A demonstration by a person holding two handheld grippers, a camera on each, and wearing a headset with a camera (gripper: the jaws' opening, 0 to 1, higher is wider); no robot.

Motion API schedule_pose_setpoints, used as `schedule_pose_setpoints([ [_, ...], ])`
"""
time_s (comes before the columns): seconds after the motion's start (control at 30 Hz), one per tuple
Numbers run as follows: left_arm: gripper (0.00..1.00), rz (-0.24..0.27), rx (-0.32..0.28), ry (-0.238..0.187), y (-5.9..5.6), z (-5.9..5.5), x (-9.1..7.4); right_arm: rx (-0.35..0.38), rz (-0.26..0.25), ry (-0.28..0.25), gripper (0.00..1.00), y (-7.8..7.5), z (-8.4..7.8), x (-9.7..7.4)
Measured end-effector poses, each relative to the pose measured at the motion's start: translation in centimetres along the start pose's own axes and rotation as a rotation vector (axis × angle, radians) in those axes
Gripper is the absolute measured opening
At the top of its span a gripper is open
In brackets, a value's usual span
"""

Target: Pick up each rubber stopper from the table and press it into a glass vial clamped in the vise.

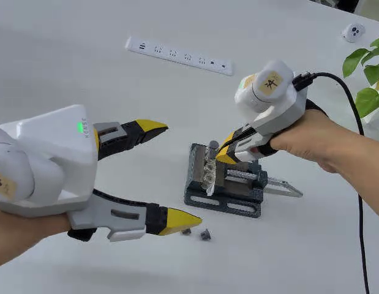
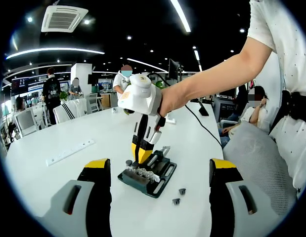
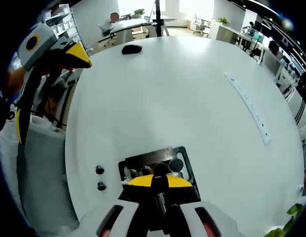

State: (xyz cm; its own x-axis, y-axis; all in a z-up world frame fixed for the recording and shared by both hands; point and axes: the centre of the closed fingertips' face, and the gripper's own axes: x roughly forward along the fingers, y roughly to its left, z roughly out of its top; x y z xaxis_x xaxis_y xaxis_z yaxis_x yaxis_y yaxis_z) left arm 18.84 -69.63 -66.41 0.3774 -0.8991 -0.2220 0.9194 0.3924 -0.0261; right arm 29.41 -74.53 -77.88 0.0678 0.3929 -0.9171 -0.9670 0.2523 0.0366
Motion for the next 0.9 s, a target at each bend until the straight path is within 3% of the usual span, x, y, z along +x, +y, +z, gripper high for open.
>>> schedule_pose_setpoints([
  [0.33,0.81,-0.002,0.008,0.010,-0.2,0.2,0.0,0.008,-0.020,-0.024,0.04,0.4,-0.6,-0.5],
  [0.7,0.81,-0.004,0.016,0.013,-0.6,0.5,0.0,-0.015,-0.025,-0.079,0.00,0.9,0.3,-1.0],
  [0.9,0.81,-0.003,0.019,0.016,-0.6,0.4,-0.1,-0.023,-0.019,-0.074,0.02,1.2,0.5,-0.8],
])
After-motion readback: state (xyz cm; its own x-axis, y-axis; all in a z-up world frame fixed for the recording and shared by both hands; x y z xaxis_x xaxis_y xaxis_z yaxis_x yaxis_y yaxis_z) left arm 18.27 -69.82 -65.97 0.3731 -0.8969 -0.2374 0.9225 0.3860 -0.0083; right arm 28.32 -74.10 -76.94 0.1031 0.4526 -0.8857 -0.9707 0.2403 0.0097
